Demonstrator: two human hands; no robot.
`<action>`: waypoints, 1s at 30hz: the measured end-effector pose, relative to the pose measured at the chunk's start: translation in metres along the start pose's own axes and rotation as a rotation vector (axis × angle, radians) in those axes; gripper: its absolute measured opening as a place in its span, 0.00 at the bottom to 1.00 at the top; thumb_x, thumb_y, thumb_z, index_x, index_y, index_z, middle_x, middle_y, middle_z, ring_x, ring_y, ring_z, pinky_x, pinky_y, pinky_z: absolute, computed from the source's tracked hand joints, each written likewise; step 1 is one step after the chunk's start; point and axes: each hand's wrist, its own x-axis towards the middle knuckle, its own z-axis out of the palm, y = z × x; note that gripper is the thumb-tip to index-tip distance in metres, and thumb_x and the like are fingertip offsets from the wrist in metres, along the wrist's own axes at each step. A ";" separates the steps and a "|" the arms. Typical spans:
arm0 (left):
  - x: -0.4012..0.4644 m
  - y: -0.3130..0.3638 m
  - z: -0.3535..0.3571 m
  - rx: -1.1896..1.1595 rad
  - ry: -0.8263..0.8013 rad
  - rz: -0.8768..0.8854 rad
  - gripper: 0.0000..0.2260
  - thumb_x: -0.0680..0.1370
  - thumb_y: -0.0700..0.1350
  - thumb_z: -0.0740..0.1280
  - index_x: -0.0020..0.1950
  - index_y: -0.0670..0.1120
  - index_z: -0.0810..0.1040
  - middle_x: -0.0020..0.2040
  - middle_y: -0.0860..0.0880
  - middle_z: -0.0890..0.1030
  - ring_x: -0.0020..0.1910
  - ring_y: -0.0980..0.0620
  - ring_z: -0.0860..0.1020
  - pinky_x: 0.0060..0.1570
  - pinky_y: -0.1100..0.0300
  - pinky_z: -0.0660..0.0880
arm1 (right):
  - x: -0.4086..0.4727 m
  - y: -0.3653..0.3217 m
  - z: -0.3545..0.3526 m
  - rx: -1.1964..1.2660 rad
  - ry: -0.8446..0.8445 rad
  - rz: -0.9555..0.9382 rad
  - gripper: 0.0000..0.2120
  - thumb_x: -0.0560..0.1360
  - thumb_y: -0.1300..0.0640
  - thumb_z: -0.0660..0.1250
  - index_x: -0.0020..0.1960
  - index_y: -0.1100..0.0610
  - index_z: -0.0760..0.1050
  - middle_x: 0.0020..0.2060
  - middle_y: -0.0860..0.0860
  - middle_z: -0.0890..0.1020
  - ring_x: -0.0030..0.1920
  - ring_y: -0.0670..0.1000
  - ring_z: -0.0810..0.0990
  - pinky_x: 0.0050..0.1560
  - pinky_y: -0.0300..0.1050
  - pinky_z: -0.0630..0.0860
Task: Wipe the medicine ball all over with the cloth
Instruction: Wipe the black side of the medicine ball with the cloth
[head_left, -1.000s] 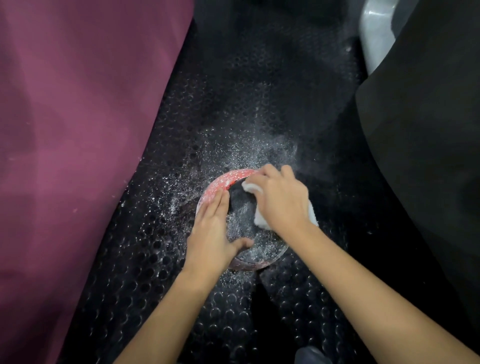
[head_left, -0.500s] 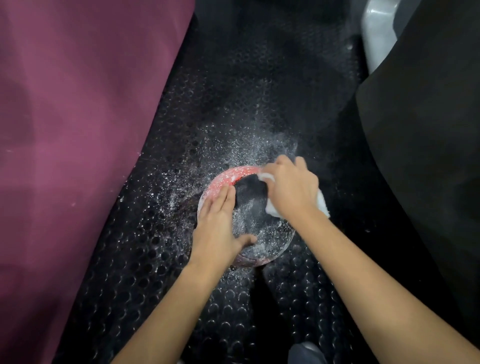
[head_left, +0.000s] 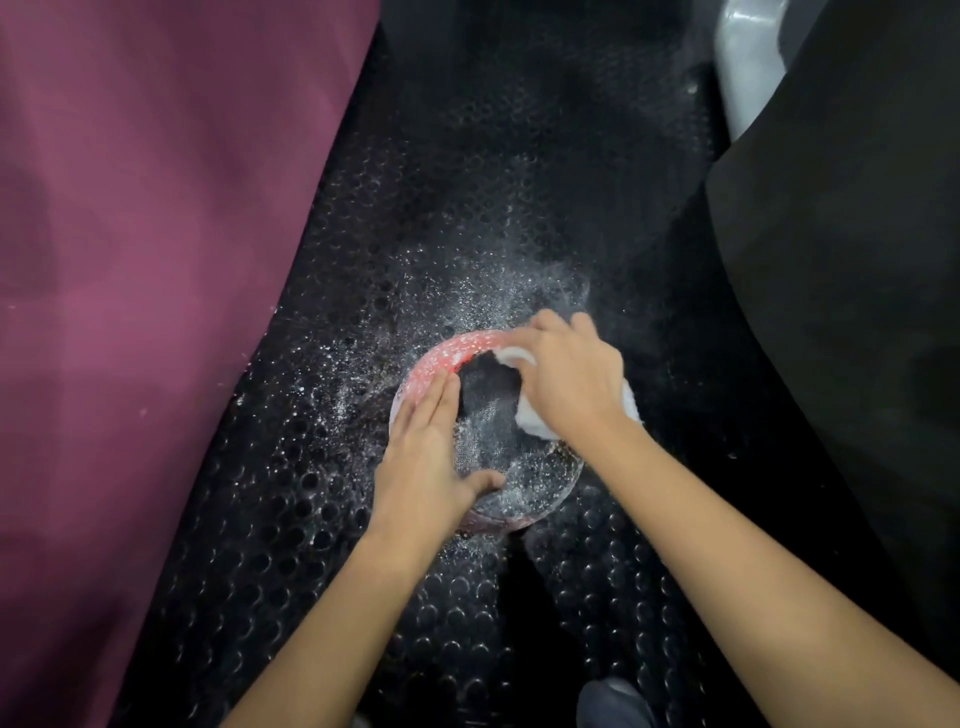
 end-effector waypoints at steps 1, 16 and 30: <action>-0.001 0.000 0.000 -0.007 -0.001 0.004 0.50 0.68 0.59 0.73 0.79 0.52 0.43 0.79 0.60 0.45 0.78 0.55 0.45 0.74 0.59 0.44 | 0.000 0.008 -0.001 0.047 -0.011 0.064 0.17 0.76 0.58 0.65 0.60 0.40 0.75 0.57 0.46 0.74 0.57 0.53 0.68 0.42 0.45 0.65; 0.005 -0.011 0.005 -0.059 -0.030 0.005 0.53 0.65 0.60 0.74 0.79 0.53 0.43 0.78 0.59 0.47 0.77 0.58 0.51 0.68 0.62 0.43 | -0.007 0.014 -0.002 0.021 0.045 0.056 0.16 0.79 0.58 0.60 0.61 0.42 0.75 0.56 0.45 0.74 0.55 0.52 0.68 0.38 0.45 0.64; 0.005 -0.002 0.009 0.014 -0.032 -0.014 0.53 0.67 0.60 0.74 0.80 0.49 0.42 0.79 0.56 0.45 0.78 0.52 0.51 0.74 0.52 0.55 | -0.033 -0.009 0.008 -0.107 0.179 -0.155 0.12 0.63 0.63 0.75 0.43 0.49 0.82 0.40 0.49 0.78 0.41 0.55 0.73 0.31 0.43 0.62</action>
